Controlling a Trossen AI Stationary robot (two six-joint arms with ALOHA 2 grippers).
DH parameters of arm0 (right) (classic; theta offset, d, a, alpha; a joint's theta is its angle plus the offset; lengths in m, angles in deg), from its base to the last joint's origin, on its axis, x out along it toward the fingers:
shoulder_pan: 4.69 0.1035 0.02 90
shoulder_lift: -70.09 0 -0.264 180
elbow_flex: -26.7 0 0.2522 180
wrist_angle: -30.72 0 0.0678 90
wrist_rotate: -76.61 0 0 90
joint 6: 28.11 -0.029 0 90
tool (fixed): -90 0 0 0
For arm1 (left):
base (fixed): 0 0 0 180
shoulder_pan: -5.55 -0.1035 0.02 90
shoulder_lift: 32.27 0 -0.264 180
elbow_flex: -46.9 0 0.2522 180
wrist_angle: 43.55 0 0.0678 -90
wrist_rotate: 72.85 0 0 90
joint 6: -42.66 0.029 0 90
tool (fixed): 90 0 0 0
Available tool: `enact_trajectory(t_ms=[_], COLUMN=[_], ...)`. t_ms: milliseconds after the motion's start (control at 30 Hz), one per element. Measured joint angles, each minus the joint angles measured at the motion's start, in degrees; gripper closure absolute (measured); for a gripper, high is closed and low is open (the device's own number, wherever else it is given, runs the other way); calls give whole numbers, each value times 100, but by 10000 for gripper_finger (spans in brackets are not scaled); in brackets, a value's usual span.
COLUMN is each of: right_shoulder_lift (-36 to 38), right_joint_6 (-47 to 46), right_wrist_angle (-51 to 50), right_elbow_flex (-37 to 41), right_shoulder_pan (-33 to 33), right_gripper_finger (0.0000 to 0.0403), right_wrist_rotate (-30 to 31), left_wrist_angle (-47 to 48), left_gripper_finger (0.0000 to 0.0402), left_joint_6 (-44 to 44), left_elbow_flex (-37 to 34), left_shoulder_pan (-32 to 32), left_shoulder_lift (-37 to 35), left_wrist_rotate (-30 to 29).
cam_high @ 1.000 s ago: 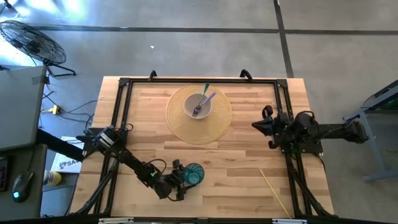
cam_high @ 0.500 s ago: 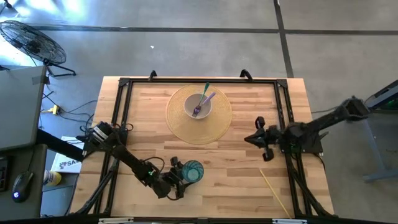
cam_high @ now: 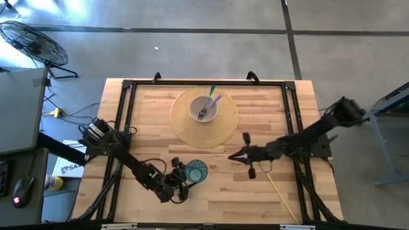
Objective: Pick & Place Utensil
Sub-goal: Put the blue cup on the mat to the top right of the white bowl
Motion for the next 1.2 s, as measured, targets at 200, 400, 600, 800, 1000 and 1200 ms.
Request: enact_trajectory(t_ms=[200, 400, 600, 800, 1000, 1200], right_shoulder_lift=[-1004, -1863, -2366, -2628, -2803, -2797], right_joint_6=[-128, -95, -347, -372, -555, -562], right_wrist_angle=[-359, -375, -379, -346, -617, -352], right_elbow_flex=[-809, -1485, -1984, -2388, -2618, -2624], right_shoulder_pan=[-62, -178, -253, -290, -344, -432], right_gripper_finger=[372, 288, 180, 98, 51, 12], right_wrist_rotate=[-254, -471, -466, -687, -853, -1008], left_wrist_angle=[156, 141, 85, -184, -422, -773], left_gripper_finger=[95, 96, 96, 96, 96, 96], left_joint_6=[34, 15, 58, 108, 327, 654], left_elbow_flex=[2, 2, 2, 4, 0, 4], left_shoulder_pan=[0, 0, -2, -91, -377, -448], left_shoulder_lift=[-254, -254, -254, -252, -243, -243], left_wrist_rotate=[-2, -72, -178, -247, -23, 33])
